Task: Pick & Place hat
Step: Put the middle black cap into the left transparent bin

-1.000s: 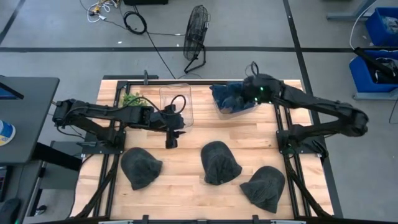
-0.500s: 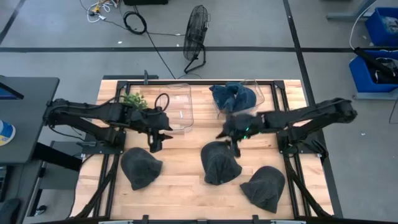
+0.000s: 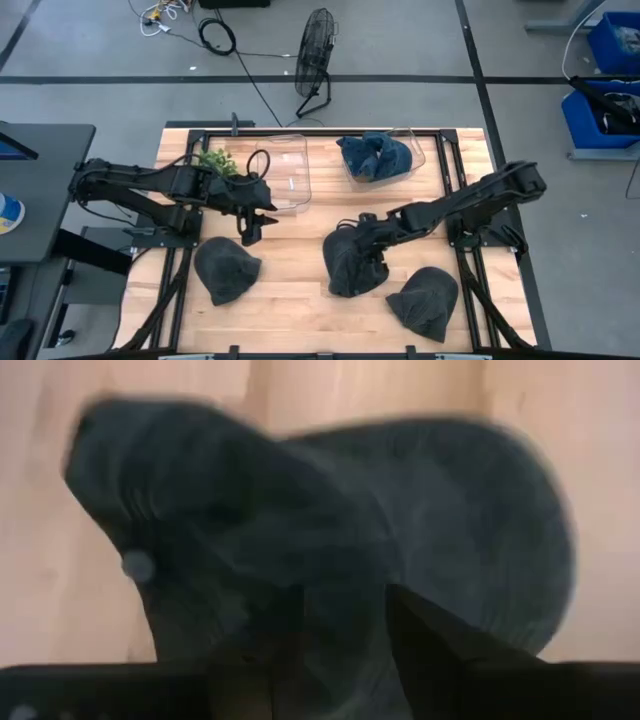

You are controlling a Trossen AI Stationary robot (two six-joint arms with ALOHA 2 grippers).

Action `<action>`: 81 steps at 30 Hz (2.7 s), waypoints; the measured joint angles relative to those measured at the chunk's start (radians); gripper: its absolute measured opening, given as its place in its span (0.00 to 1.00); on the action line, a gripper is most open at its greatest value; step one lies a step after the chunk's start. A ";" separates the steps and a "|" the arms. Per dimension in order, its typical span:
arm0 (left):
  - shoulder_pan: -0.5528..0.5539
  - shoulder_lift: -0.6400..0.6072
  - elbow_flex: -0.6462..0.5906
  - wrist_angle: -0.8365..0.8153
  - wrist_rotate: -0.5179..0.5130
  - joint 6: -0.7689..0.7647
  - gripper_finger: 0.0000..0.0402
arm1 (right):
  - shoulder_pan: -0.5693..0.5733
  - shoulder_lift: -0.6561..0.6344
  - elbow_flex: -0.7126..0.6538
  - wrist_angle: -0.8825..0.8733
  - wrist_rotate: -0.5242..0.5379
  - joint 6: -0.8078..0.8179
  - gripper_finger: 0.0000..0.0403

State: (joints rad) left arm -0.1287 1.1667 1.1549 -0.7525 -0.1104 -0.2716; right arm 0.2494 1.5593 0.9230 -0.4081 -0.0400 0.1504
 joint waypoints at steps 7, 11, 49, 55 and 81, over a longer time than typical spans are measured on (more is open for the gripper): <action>0.000 0.000 0.000 0.001 0.000 -0.006 0.40 | 0.004 0.059 0.000 0.001 -0.003 0.000 0.36; 0.000 0.000 0.000 0.000 0.000 -0.006 0.40 | 0.004 0.102 0.002 -0.007 -0.005 -0.018 0.33; 0.000 -0.136 -0.001 -0.114 -0.161 0.022 0.22 | -0.317 0.013 0.468 0.051 0.314 -0.297 0.00; 0.000 -0.223 -0.001 -0.180 -0.267 0.057 0.15 | -0.440 0.103 0.468 0.193 0.132 -0.308 0.00; 0.002 -0.270 -0.001 -0.328 -0.360 0.008 0.02 | -0.644 0.633 1.010 -0.094 -0.182 -0.240 0.00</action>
State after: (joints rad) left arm -0.1272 0.8963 1.1542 -1.0808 -0.4700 -0.2634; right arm -0.3946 2.1925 1.9325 -0.5023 -0.2225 -0.0892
